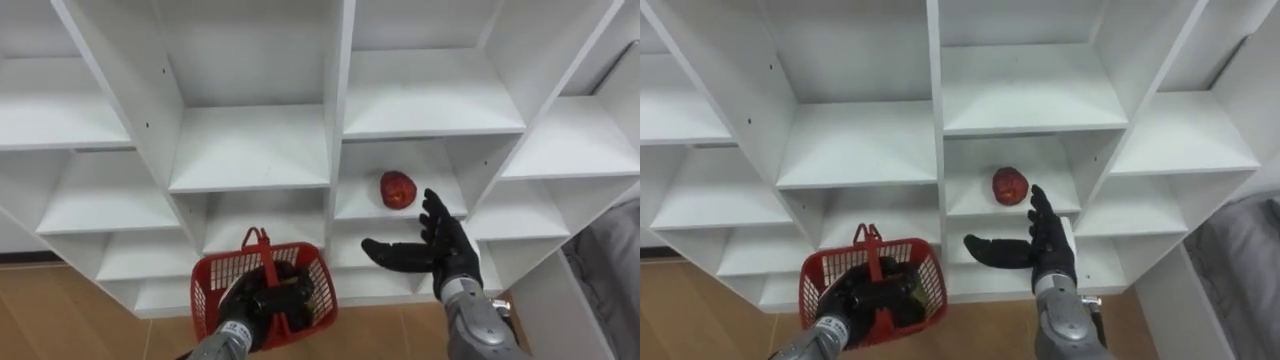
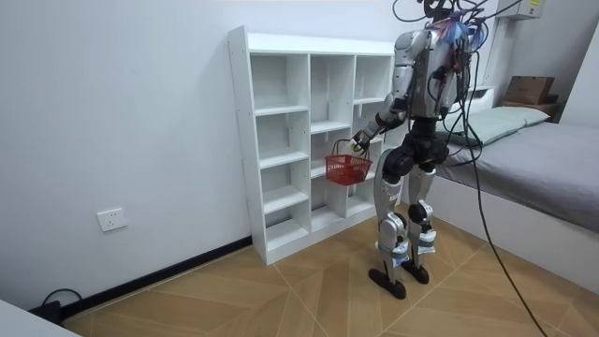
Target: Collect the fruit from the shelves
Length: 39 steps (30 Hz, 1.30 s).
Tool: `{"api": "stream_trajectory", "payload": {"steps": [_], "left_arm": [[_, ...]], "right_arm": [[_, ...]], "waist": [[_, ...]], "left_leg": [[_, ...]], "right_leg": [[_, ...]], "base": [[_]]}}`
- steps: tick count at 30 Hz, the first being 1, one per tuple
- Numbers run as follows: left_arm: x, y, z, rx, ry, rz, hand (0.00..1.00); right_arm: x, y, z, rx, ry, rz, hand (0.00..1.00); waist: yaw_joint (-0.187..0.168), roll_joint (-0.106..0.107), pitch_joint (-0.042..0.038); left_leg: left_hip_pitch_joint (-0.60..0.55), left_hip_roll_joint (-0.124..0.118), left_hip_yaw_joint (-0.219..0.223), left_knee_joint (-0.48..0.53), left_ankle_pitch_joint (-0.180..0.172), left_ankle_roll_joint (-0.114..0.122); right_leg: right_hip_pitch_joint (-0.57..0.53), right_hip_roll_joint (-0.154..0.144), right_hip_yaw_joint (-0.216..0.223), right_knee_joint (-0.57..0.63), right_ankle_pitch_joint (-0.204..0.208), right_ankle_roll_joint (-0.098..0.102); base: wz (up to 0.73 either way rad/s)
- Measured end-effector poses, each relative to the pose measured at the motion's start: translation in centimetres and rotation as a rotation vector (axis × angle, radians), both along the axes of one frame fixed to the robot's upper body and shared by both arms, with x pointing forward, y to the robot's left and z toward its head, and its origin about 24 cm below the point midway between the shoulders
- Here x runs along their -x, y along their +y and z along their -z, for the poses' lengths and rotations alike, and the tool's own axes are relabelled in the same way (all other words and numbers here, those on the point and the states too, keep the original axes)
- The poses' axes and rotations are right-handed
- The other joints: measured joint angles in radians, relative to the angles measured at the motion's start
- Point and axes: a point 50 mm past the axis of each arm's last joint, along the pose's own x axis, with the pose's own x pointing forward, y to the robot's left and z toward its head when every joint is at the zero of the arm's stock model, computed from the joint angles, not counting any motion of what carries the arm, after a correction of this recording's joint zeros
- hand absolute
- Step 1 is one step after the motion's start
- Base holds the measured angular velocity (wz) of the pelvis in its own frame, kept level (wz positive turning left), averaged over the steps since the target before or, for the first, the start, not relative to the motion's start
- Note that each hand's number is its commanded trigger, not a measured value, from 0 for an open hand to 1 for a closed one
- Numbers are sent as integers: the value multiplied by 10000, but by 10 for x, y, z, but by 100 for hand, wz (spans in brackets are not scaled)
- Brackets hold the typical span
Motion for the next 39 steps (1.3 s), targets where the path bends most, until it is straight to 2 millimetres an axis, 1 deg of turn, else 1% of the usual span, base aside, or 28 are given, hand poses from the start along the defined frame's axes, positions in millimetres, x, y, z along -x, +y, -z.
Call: {"api": "stream_trajectory", "payload": {"steps": [5, 9, 10, 12, 14, 16, 18, 19, 20, 21, 22, 24, 26, 28, 29, 30, 31, 32, 33, 35, 36, 37, 39], "left_arm": [[-1, 6, 0, -113, -41, -276, 100], [5, 10, 0, -106, -55, -361, 100], [6, 10, 0, -96, -42, -358, 100], [8, 14, 1, -224, -63, -223, 100], [8, 16, 1, -221, -76, -219, 100], [11, 17, 3, -216, 1, -143, 100], [15, 21, 3, -361, 107, 44, 100], [16, 23, 2, -478, 95, 147, 100], [16, 26, 3, -688, 95, 258, 100], [17, 31, 4, -880, 125, 324, 100], [18, 34, 5, -993, 168, 365, 100], [26, 44, 12, -1231, 565, 468, 100], [31, 46, 16, -1292, 797, 504, 100], [36, 49, 17, -1513, 913, 658, 100], [38, 49, 18, -1674, 946, 933, 100], [39, 49, 18, -1805, 926, 1151, 100], [38, 49, 18, -1872, 908, 1223, 100], [39, 50, 19, -1996, 914, 1349, 100], [40, 50, 19, -1983, 918, 1389, 100], [40, 51, 18, -1941, 891, 1459, 100], [40, 51, 18, -1926, 888, 1478, 100], [40, 50, 19, -1903, 887, 1489, 100], [40, 51, 19, -1890, 889, 1514, 100]], "right_arm": [[-3, -14, -5, 350, -230, 635, 0], [-5, -25, -10, 567, -402, 847, 0], [-5, -26, -10, 591, -411, 846, 0], [-5, -26, -10, 595, -421, 837, 0], [-5, -26, -10, 565, -430, 820, 0], [-6, -29, -11, 659, -445, 772, 0], [-6, -39, -10, 942, -327, 854, 0], [-6, -43, -10, 968, -297, 992, 0], [-6, -51, -9, 1076, -224, 1363, 0], [-8, -56, -7, 1189, -74, 1614, 0], [-9, -58, -6, 1232, -10, 1692, 0], [-12, -61, -3, 1238, 147, 1793, 0], [-17, -60, -3, 1255, 232, 1815, 0], [-24, -59, -3, 1227, 314, 1805, 0], [-27, -60, -3, 1240, 345, 1799, 0], [-30, -60, -3, 1227, 362, 1795, 0], [-31, -60, -4, 1212, 354, 1787, 0], [-34, -58, -5, 1173, 316, 1745, 0], [-38, -57, -7, 1133, 266, 1719, 0], [-42, -57, -9, 1173, 234, 1718, 0], [-46, -57, -11, 1208, 190, 1745, 0], [-48, -57, -12, 1210, 150, 1742, 0], [-54, -57, -16, 1298, 41, 1843, 0]], "waist": [[20, -78, -1], [12, -112, 4], [15, -133, 15], [21, -264, 53], [58, -340, 86], [65, -354, 87], [100, -393, 59], [156, -397, 58], [285, -411, 61], [311, -466, 65], [334, -498, 62], [523, -584, 65], [597, -665, 95], [694, -727, 87], [817, -738, 83], [842, -734, 81], [870, -736, 82], [986, -737, 83], [1066, -736, 83], [1143, -738, 86], [1154, -723, 96], [1175, -726, 94], [1419, -698, 120]], "left_leg": [[18, 10, -6, -15, -4, -2], [37, 9, -32, -12, -5, -3], [64, 9, -41, -11, -5, -3], [119, 10, -134, 48, -43, -35], [107, 10, -249, 116, -70, -50], [92, 9, -334, 177, -123, -50], [-65, 5, -448, 385, -211, -56], [-106, 14, -462, 440, -235, -59], [-212, 18, -529, 554, -253, -62], [-250, 6, -616, 577, -253, -64], [-266, 5, -639, 590, -252, -65], [-429, 9, -705, 807, -265, -85], [-626, 12, -805, 965, -277, -103], [-917, 22, -896, 1180, -308, -124], [-1099, 31, -952, 1337, -345, -127], [-1397, 24, -1131, 1604, -422, -126], [-1517, 25, -1188, 1708, -458, -129], [-1741, 23, -1288, 1882, -512, -134], [-1936, 4, -1394, 2012, -527, -136], [-2190, -31, -1563, 2172, -528, -139], [-2344, -69, -1715, 2297, -530, -142], [-2398, -83, -1744, 2309, -529, -143], [-2564, -103, -1770, 2431, -531, -143]], "right_leg": [[3, 5, -4, 38, 0, -1], [47, -2, -48, 19, 1, -2], [80, -7, -77, 17, 0, -2], [207, -11, -181, 6, -47, -24], [249, 2, -243, -2, -60, -34], [248, 1, -331, -19, -88, -32], [247, -25, -479, 25, -158, -39], [244, -20, -502, 43, -160, -42], [221, -27, -585, 110, -159, -50], [211, -47, -703, 154, -180, -64], [209, -47, -730, 156, -189, -71], [176, -45, -817, 162, -209, -98], [90, -39, -928, 170, -221, -118], [-89, -35, -1020, 200, -235, -141], [-211, -36, -1094, 270, -247, -157], [-348, -41, -1284, 430, -290, -168], [-441, -43, -1340, 519, -320, -172], [-625, -64, -1427, 636, -385, -190], [-766, -88, -1536, 751, -431, -199], [-938, -113, -1700, 876, -464, -215], [-1003, -125, -1826, 931, -495, -220], [-1060, -129, -1830, 971, -512, -212], [-1220, -188, -1905, 1158, -570, -227]], "base": [[0], [0], [7], [11], [14], [13], [16], [13], [17], [19], [19], [10], [19], [18], [23], [30], [34], [26], [27], [32], [31], [23], [7]]}}
